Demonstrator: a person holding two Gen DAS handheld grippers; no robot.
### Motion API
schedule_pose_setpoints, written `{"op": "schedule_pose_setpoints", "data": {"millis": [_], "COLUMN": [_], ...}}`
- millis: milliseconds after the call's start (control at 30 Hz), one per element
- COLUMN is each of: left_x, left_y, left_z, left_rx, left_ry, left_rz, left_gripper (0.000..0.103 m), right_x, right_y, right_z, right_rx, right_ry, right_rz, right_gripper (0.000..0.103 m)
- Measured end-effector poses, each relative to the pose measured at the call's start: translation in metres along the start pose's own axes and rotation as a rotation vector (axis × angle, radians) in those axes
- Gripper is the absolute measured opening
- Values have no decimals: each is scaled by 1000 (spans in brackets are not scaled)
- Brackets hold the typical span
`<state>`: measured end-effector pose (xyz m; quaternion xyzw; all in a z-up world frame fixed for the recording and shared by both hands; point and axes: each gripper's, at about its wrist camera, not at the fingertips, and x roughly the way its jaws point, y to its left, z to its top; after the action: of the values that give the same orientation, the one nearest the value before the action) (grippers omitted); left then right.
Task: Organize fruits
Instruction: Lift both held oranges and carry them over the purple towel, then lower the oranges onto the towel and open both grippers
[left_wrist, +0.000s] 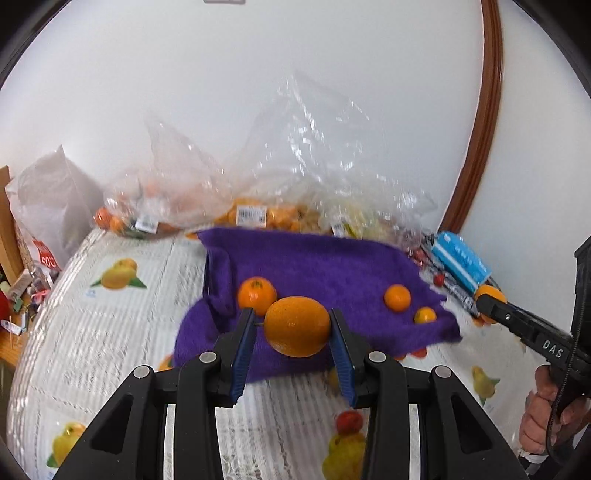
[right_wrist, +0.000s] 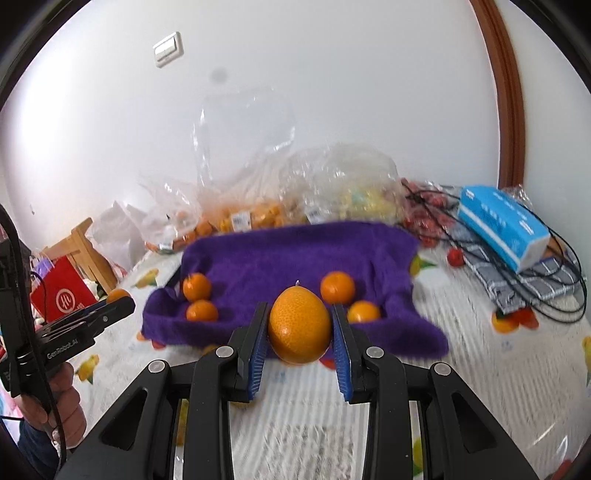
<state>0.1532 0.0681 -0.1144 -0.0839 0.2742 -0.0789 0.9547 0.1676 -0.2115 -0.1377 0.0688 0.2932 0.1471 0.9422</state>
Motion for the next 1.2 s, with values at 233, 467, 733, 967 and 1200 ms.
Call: {"op": "schedule_pose_setpoints", "data": {"millis": [233,467,733,967,1200], "left_x": [4,12,31,52,76], "left_y": [0,-2,1,5,6], "left_z": [21,36,50,58,61], "left_rx": [-43,-39,-34,-29,-15], "left_ry": [2,23,41,64,94], "left_rz": [-4,14,25,39,41], "left_gripper": [37,37,37,37,37], "right_x": [-2,-3,10,40,71], "right_y": [1,-3,-7,-19,-31], "right_z": [24,45,60,71,74], "right_rx": [-4,-6,-16,-3,15], "right_ry": [-19,-8,-6,8,29], "right_rz": [-33,-40,-55,-50,-50], "right_gripper": [32,32,32,32,32]}}
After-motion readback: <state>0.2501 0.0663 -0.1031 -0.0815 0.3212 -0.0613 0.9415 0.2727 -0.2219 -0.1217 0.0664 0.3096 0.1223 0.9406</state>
